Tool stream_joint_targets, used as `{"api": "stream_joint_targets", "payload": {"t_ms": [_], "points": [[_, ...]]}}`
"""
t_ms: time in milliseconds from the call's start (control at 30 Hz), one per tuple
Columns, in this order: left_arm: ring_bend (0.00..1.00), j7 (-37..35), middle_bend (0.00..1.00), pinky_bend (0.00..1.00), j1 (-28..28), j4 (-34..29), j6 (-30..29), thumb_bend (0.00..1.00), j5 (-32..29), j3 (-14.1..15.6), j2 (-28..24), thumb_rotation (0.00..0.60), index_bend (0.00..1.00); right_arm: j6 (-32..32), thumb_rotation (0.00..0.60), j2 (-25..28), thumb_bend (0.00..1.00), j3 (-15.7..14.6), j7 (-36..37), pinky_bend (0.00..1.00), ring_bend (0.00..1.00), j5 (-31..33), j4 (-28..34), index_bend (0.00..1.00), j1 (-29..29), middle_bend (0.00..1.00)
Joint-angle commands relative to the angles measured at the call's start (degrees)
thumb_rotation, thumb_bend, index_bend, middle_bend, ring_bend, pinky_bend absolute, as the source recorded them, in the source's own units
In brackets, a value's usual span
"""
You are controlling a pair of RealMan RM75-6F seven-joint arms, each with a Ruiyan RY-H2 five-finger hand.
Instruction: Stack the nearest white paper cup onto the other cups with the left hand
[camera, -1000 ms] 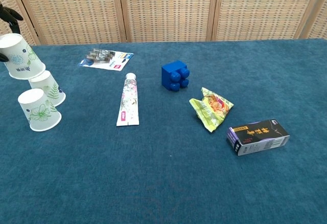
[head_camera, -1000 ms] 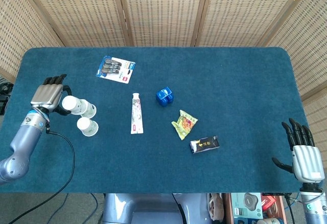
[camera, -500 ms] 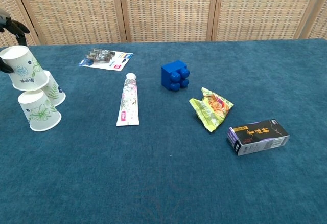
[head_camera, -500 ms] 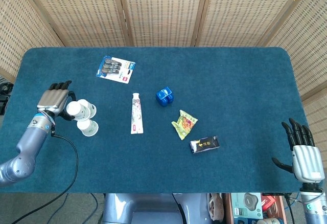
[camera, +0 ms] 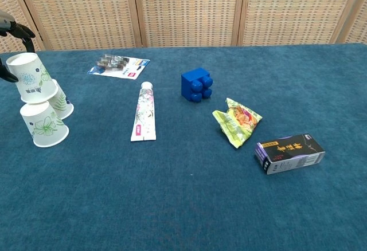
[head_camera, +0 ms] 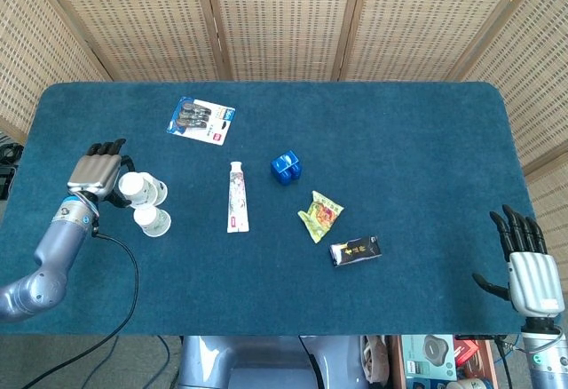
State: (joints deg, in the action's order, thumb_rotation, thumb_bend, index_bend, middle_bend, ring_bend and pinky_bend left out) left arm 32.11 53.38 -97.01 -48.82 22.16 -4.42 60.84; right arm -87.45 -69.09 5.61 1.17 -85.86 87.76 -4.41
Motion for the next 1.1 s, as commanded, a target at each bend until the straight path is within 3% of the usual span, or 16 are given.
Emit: {"api": "stream_joint_targets", "payload": {"t_ms": [33, 367, 600, 700, 833, 933, 1100], "points": [[0.00, -0.06, 0.00, 0.00, 0.07, 0.17, 0.05, 0.20, -0.04, 0.20, 0.23, 0.600, 0.35, -0.13, 0.600, 0.06, 0.09, -0.01, 0.06, 0.00, 0.00, 0.04, 0.07, 0.00, 0.11, 0.00], [0.00, -2.35, 0.00, 0.00, -0.58, -0.55, -0.43, 0.20, 1.43, -0.26, -0.44, 0.600, 0.27, -0.06, 0.600, -0.12, 0.09, 0.10, 0.12, 0.00, 0.00, 0.13, -0.12, 0.00, 0.01, 0.00], [0.00, -12.23, 0.00, 0.00, -4.55, -6.77, -1.87, 0.20, 8.60, -4.93, -6.59, 0.600, 0.20, -0.10, 0.600, -0.19, 0.09, 0.09, 0.08, 0.00, 0.00, 0.12, -0.22, 0.00, 0.03, 0.00], [0.00, -18.10, 0.00, 0.00, -7.95, -11.08, -3.48, 0.20, 14.73, -7.03, -10.71, 0.600, 0.17, -0.01, 0.600, -0.22, 0.09, 0.07, -0.05, 0.00, 0.00, 0.07, -0.20, 0.00, -0.04, 0.00], [0.00, -26.74, 0.00, 0.00, -15.16, -17.02, -10.19, 0.20, 27.55, -8.12, -14.08, 0.600, 0.14, -0.19, 0.600, -0.25, 0.09, 0.04, -0.24, 0.00, 0.00, -0.08, -0.07, 0.00, 0.00, 0.00], [0.00, -29.29, 0.00, 0.00, -21.14, -18.10, -19.39, 0.20, 38.68, -6.03, -12.00, 0.600, 0.09, -0.12, 0.600, -0.24, 0.09, -0.05, -0.36, 0.00, 0.00, -0.14, -0.06, 0.00, -0.01, 0.00], [0.00, -25.15, 0.00, 0.00, -29.91, -12.26, -34.21, 0.20, 55.01, 0.89, -1.74, 0.600, 0.07, 0.16, 0.600, -0.37, 0.09, -0.09, -0.77, 0.00, 0.00, -0.07, -0.10, 0.00, -0.14, 0.00]]}}
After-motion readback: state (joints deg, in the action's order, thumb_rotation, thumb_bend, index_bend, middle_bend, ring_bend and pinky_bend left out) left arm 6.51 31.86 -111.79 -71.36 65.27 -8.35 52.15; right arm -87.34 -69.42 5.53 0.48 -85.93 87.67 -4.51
